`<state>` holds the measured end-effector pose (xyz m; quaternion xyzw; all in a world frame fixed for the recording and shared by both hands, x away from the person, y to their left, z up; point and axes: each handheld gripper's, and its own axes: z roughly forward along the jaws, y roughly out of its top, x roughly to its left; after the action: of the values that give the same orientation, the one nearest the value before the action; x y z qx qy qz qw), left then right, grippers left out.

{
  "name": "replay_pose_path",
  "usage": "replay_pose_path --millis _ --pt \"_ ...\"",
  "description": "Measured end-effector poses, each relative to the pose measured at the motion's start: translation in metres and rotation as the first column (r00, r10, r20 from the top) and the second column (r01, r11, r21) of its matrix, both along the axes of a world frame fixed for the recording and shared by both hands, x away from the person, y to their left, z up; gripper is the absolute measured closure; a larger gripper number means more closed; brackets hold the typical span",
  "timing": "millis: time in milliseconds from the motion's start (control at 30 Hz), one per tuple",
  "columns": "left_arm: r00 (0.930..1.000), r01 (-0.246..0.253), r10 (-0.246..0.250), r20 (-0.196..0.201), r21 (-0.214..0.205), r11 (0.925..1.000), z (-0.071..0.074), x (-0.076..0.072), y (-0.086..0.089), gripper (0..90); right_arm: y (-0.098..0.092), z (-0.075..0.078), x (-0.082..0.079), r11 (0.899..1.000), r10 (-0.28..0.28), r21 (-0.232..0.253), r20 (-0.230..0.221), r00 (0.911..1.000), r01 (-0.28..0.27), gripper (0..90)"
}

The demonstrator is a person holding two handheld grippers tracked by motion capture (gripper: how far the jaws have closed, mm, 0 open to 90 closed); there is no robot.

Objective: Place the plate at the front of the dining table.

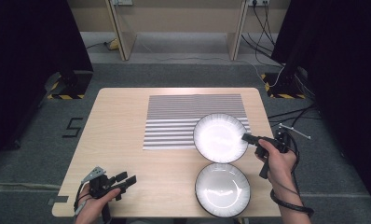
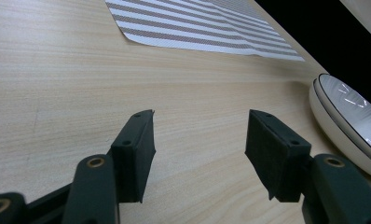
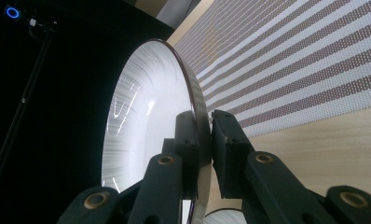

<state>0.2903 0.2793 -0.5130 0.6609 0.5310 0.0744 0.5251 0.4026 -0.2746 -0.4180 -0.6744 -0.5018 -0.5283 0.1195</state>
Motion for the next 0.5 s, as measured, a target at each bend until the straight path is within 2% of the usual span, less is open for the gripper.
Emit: replay_pose_path --millis 500 --pt "1.0000 -0.001 0.001 -0.002 -0.001 1.0000 0.000 0.000 0.001 41.8 0.005 0.001 0.011 1.000 -0.013 0.005 0.010 0.9999 0.013 81.1"
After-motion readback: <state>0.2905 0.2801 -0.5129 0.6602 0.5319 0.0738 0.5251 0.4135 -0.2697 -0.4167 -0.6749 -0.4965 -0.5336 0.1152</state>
